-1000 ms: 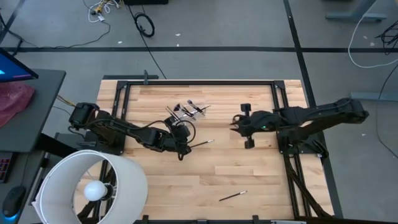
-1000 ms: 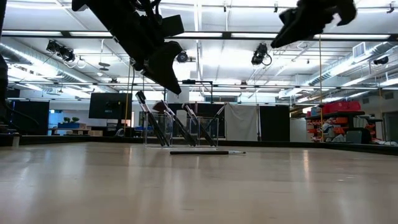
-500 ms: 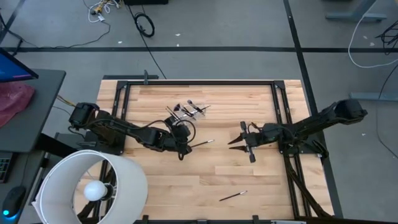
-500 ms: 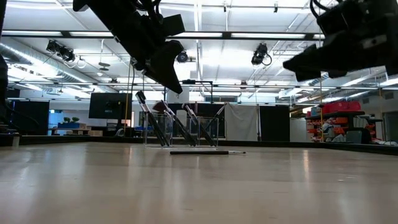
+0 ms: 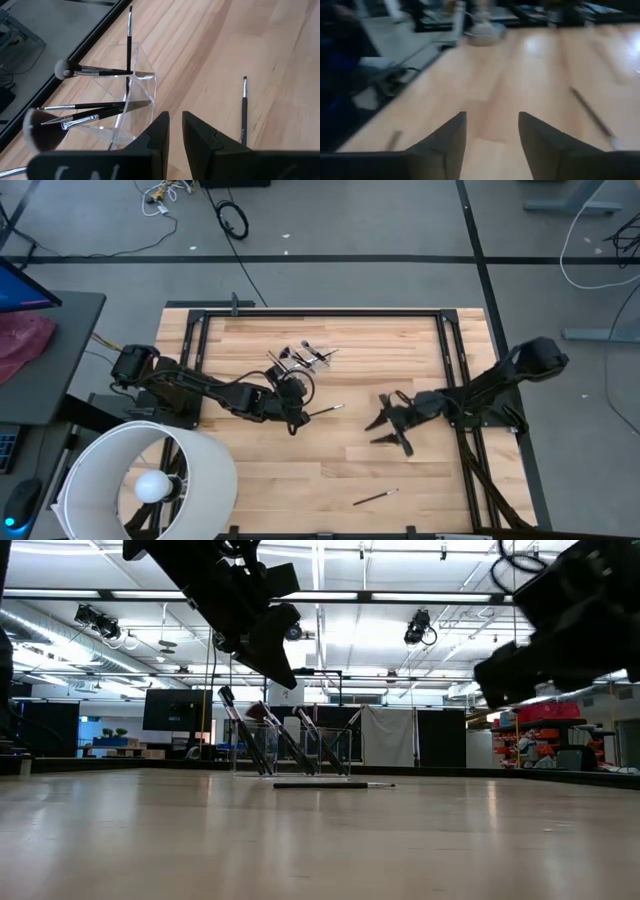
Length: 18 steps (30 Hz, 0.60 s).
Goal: Put items in baskets/containers
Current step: Put the black eyeshadow brush into the transparent organizer
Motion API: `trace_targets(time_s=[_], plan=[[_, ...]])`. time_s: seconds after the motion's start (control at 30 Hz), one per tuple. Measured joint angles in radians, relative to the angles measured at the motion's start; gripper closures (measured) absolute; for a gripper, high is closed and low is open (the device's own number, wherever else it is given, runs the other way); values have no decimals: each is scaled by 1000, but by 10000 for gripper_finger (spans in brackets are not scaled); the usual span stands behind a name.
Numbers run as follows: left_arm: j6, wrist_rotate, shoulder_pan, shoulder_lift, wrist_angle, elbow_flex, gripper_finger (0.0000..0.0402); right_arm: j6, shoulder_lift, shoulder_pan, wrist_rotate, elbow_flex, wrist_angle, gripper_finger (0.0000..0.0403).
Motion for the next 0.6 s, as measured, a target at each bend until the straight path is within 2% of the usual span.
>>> trace_targets(time_s=[0.1, 0.33, 0.6], plan=[[0, 0, 5, 0, 0, 0, 346, -11, 43, 96, 16, 17, 31, 208], [-5, 1, 6, 9, 1, 1, 346, 109, 194, 319, 207, 93, 28, 214], [-8, 1, 6, 10, 19, 1, 346, 194, 390, 478, 358, 192, 28, 216]])
